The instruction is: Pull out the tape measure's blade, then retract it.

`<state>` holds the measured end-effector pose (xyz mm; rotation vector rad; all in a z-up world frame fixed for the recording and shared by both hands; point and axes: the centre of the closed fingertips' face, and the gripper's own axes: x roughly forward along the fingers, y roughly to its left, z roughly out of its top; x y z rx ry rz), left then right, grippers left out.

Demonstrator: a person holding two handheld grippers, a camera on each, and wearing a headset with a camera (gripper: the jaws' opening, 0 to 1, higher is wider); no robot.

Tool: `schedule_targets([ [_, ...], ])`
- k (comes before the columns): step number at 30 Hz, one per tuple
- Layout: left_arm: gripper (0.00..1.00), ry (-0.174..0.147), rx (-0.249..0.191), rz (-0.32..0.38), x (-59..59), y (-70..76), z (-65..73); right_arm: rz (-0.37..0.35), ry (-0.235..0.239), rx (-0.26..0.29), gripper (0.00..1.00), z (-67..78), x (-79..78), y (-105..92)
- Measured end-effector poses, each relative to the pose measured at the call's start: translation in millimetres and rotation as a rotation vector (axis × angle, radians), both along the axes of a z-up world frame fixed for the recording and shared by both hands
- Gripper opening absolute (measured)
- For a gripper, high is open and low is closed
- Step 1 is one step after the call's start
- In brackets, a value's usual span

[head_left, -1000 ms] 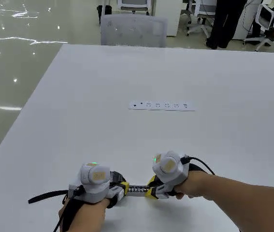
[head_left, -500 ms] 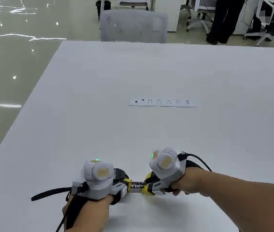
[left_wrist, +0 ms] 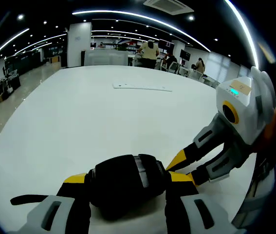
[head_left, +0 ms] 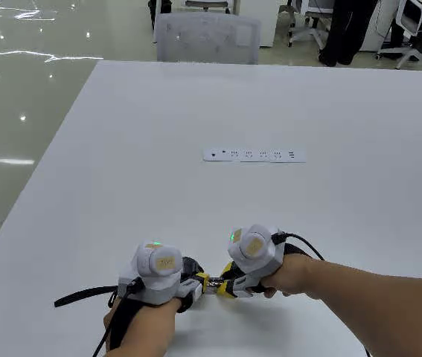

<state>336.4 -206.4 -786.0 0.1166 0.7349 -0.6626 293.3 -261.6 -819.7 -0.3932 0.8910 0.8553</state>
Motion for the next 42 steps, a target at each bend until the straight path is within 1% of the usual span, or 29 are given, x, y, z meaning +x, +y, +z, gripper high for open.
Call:
schedule_targets([
  [5,0.58,0.002,-0.001,-0.004,-0.2,-0.1,0.2,0.004,-0.005,0.009,0.14,0.3,2.6,8.7],
  [22,0.58,0.006,-0.006,-0.009,0.1,-0.1,0.6,0.04,-0.012,0.013,0.14,-0.8,8.4,19.8],
  [26,0.58,0.004,-0.007,-0.01,-0.3,-0.2,0.7,0.064,-0.01,-0.002,0.14,-0.5,7.3,20.6],
  [33,0.59,0.004,-0.008,-0.013,-1.1,-0.1,0.7,0.073,-0.007,-0.002,0.14,-1.2,7.3,22.1],
  [36,0.59,0.009,-0.007,-0.015,-1.3,0.1,0.8,0.077,-0.002,0.003,0.14,-0.9,7.1,22.5],
  [42,0.59,0.008,-0.007,-0.015,-0.9,0.2,0.8,0.081,-0.007,-0.008,0.15,-0.6,6.3,23.0],
])
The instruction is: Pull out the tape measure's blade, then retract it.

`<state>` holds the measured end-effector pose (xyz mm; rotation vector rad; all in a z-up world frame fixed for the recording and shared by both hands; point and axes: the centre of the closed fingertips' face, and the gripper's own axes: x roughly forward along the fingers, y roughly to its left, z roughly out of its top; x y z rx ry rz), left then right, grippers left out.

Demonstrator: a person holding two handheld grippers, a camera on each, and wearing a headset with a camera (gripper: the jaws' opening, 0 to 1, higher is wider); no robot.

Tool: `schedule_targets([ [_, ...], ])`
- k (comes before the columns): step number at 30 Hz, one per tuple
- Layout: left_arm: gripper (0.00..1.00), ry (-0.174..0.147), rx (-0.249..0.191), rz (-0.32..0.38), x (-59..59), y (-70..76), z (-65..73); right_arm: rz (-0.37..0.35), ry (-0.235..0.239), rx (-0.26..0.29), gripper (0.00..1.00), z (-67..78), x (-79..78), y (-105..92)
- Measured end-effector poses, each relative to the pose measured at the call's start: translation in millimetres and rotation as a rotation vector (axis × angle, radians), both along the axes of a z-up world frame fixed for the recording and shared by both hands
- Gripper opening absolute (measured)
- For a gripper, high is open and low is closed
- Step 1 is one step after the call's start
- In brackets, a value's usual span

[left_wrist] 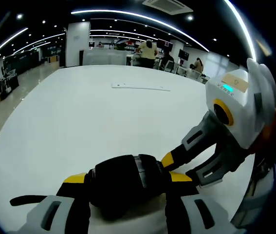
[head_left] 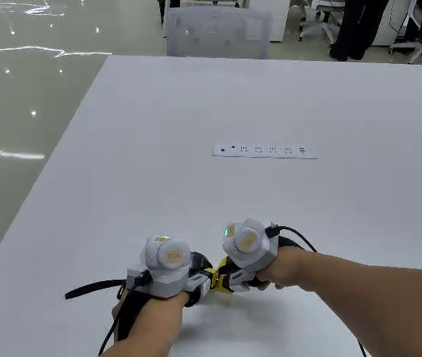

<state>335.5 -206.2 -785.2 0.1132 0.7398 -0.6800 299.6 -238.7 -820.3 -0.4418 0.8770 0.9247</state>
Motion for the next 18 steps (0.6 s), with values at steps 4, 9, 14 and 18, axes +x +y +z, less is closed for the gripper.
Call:
schedule_targets([
  [4,0.6,-0.004,-0.005,0.008,0.0,-0.2,0.1,-0.01,-0.002,-0.005,0.14,-0.9,0.9,-1.0],
  [9,0.61,0.047,-0.036,0.008,-2.3,2.1,-1.3,-0.045,-0.006,-0.003,0.15,-2.1,1.3,-2.7],
  [14,0.71,0.047,-0.063,-0.002,-1.9,16.4,-3.4,-0.1,0.0,0.018,0.23,-0.7,-1.2,-7.3],
  [18,0.75,0.079,-0.092,-0.066,-5.0,29.1,-9.9,-0.134,0.002,0.031,0.32,1.0,-8.8,-11.9],
])
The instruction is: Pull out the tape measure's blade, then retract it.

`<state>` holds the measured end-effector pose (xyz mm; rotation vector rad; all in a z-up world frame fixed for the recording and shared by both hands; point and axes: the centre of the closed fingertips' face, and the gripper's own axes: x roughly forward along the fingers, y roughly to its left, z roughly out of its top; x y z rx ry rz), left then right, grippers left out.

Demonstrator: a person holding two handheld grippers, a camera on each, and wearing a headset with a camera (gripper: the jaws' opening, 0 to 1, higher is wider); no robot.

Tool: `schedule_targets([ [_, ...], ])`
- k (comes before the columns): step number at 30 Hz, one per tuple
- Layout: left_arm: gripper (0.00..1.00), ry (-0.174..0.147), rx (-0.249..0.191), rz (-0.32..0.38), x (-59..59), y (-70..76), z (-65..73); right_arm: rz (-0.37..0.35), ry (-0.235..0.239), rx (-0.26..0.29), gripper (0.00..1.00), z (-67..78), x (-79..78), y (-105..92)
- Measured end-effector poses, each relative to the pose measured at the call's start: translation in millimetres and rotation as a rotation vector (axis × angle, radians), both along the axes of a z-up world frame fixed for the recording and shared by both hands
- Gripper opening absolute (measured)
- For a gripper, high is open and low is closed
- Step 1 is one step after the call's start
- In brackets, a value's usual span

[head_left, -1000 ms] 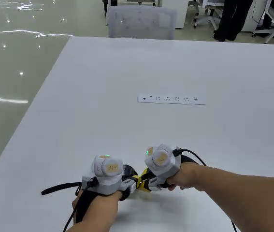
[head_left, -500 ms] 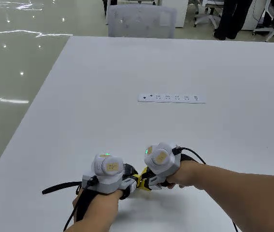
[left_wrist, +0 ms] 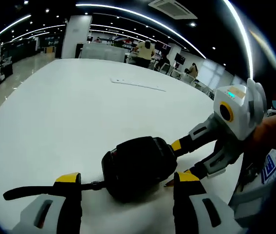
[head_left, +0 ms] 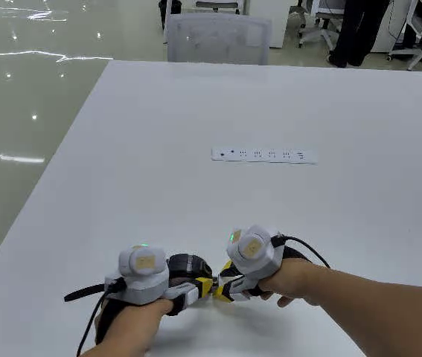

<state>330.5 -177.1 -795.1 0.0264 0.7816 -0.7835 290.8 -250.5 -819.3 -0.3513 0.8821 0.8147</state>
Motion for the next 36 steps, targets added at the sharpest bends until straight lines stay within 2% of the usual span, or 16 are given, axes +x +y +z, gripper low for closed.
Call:
schedule_targets([
  [2,0.83,-0.001,0.008,-0.01,2.3,10.2,-1.4,-0.015,0.003,0.0,0.38,1.4,-5.2,-4.0],
  [4,0.96,-0.019,-0.039,-0.048,3.6,11.1,3.9,-0.036,-0.008,0.007,0.4,5.1,-8.9,-8.6],
  [5,0.99,-0.022,-0.029,-0.063,3.1,14.8,4.8,-0.048,-0.015,0.014,0.41,7.4,-9.9,-10.4],
  [7,1.0,-0.098,-0.002,-0.137,5.9,20.4,12.2,-0.098,-0.043,0.041,0.44,15.2,-10.7,-14.8],
  [8,1.0,-0.116,0.006,-0.165,4.7,21.8,13.9,-0.114,-0.055,0.055,0.47,18.5,-11.5,-16.2],
  [13,1.0,-0.128,-0.039,-0.206,-2.5,34.6,29.8,-0.177,-0.112,0.083,0.53,34.3,-22.5,-31.9],
  [16,1.0,-0.166,-0.07,-0.224,-3.0,39.8,40.9,-0.188,-0.124,0.079,0.57,38.4,-33.3,-42.0],
  [18,1.0,-0.153,-0.091,-0.224,-4.5,42.9,45.3,-0.201,-0.136,0.078,0.6,40.9,-41.0,-50.6],
  [21,1.0,-0.2,-0.076,-0.231,-2.3,50.8,50.8,-0.234,-0.151,0.102,0.64,44.0,-54.1,-64.2],
  [23,1.0,-0.197,-0.093,-0.246,-4.6,55.1,53.7,-0.25,-0.16,0.109,0.67,45.9,-63.6,-73.3],
  [25,1.0,-0.193,-0.193,-0.297,-15.5,48.0,66.6,-0.271,-0.173,0.128,0.69,50.4,-69.6,-79.4],
  [28,1.0,-0.186,-0.11,-0.307,-15.5,61.9,57.3,-0.298,-0.187,0.118,0.71,56.1,-81.7,-93.1],
  [30,1.0,-0.178,-0.136,-0.299,-16.1,66.0,59.7,-0.325,-0.196,0.115,0.73,58.8,-89.8,-104.9],
  [31,1.0,-0.177,-0.106,-0.286,-14.0,71.3,56.3,-0.342,-0.199,0.116,0.74,60.1,-94.6,-111.7],
  [34,1.0,-0.181,-0.117,-0.265,-17.5,77.9,59.9,-0.364,-0.199,0.105,0.75,62.7,-107.7,-126.3],
  [36,1.0,-0.186,-0.097,-0.261,-20.6,83.6,59.1,-0.373,-0.207,0.098,0.77,67.9,-115.7,-134.7],
])
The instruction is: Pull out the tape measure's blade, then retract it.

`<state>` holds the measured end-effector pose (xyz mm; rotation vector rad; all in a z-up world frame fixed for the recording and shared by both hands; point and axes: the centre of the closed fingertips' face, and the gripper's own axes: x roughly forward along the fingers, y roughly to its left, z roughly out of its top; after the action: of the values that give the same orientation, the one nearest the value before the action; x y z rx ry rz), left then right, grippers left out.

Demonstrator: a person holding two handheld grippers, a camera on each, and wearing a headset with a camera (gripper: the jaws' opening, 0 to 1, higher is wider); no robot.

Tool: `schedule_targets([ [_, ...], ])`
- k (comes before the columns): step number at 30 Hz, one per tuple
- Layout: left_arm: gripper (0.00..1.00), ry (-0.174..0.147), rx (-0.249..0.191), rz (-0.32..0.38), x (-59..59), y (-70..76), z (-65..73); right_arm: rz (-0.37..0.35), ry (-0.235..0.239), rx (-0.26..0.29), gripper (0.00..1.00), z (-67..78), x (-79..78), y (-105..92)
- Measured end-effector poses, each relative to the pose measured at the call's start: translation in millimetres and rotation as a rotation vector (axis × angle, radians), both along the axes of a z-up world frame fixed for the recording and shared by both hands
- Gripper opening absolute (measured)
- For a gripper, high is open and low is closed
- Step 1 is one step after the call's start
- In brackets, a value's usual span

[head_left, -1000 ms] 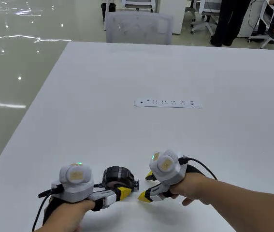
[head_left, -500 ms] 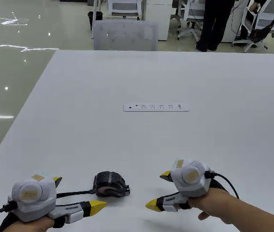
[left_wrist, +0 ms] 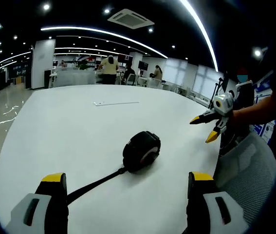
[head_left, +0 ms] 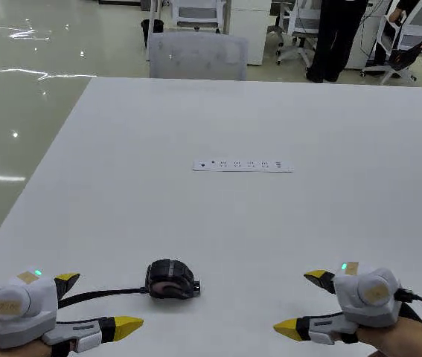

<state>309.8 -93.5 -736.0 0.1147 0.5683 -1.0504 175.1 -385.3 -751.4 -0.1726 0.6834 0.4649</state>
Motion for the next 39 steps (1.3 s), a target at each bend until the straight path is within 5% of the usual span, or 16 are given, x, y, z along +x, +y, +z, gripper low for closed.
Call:
schedule_targets([
  [11,1.0,-0.016,-0.035,0.035,-11.2,26.1,15.8,-0.051,-0.028,-0.014,0.96,10.0,-44.4,-31.2],
  [20,1.0,-0.085,-0.019,0.017,-16.0,28.2,23.8,-0.137,-0.047,-0.009,1.0,11.1,-75.6,-57.7],
  [39,1.0,-0.077,0.001,-0.011,-25.5,26.2,25.9,-0.138,-0.068,-0.02,1.0,23.0,-80.8,-59.8],
])
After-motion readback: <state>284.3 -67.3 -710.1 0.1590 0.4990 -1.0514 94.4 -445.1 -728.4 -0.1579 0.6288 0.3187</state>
